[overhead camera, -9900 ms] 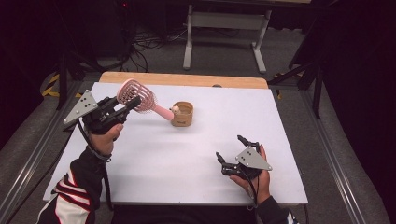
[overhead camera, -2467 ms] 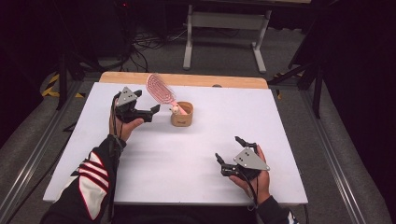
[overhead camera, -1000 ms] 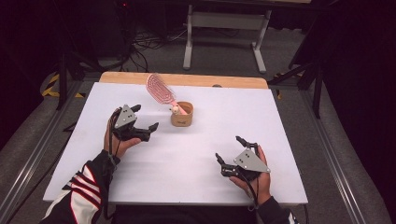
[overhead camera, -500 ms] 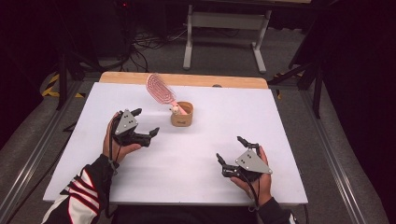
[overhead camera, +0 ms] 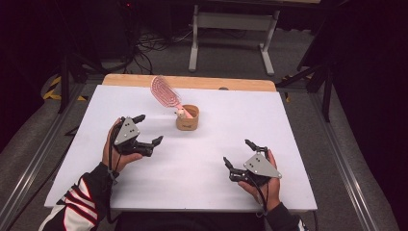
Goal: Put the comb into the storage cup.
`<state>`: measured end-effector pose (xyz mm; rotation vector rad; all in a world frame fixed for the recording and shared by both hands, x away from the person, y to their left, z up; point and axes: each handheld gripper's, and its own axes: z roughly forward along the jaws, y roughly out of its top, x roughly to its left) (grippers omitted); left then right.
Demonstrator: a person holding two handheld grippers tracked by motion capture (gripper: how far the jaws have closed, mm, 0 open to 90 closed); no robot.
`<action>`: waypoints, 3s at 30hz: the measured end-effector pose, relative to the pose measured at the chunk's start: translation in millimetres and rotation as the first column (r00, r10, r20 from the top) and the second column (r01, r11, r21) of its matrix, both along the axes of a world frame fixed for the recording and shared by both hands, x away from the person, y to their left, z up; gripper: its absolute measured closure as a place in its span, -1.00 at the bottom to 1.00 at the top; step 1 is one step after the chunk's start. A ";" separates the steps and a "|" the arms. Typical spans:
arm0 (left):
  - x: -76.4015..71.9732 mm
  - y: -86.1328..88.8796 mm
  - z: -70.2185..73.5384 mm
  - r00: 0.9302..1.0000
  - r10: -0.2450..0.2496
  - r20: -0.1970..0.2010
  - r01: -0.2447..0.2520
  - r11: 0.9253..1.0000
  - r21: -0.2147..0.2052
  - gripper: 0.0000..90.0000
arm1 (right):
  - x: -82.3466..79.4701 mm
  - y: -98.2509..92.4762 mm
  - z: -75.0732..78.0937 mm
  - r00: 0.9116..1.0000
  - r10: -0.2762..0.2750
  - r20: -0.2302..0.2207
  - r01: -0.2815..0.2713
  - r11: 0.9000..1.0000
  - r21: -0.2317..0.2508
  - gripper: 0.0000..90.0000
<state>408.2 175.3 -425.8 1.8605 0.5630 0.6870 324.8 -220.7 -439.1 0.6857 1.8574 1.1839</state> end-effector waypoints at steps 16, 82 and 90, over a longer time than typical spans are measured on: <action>-19.5 -0.2 3.5 0.999 -0.048 0.018 0.048 0.998 0.033 -0.87 | 0.4 -1.2 0.7 1.000 -0.003 -0.003 0.003 1.000 0.007 -0.74; -77.0 70.0 -41.6 0.998 0.024 -0.057 -0.020 0.996 0.082 -0.88 | -10.8 -3.8 0.1 1.000 -0.012 -0.007 0.012 1.000 -0.009 -0.81; -77.1 67.0 -42.8 0.998 0.016 -0.058 -0.010 0.996 0.093 -0.88 | -10.4 -4.6 -0.4 1.000 -0.007 -0.008 0.007 1.000 -0.007 -0.82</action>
